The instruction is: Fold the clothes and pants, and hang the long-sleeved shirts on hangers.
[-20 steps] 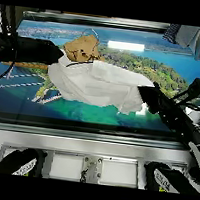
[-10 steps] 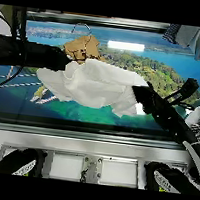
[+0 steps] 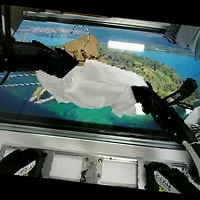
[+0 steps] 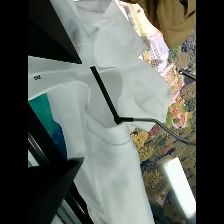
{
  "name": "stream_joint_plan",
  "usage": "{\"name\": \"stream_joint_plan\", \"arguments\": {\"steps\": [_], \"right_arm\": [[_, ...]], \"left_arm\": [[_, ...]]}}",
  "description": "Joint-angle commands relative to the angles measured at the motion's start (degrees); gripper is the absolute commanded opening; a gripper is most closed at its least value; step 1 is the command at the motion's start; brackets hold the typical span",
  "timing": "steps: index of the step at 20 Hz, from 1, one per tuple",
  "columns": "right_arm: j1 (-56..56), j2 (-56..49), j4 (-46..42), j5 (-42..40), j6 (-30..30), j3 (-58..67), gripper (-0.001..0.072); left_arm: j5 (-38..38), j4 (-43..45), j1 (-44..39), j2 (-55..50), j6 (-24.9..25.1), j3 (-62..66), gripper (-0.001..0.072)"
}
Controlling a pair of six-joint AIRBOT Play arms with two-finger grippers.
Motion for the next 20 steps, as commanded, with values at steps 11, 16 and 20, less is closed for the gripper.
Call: {"name": "stream_joint_plan", "arguments": {"steps": [11,16,20], "right_arm": [[-21.1,4.5,7.6,-6.5,-1.1,7.9,0.001],[-39.0,11.9,4.0,-26.9,-1.2,13.0,0.001],[-48.3,16.2,4.0,-45.1,-10.3,17.9,0.001]], "left_arm": [[4.4,0.3,-0.1,3.0,0.1,-0.1,0.0017],[4.4,-0.2,-0.2,-1.6,0.1,-0.1,0.0017],[4.5,-0.2,-1.2,-5.5,0.2,-0.1,0.0017]]}}
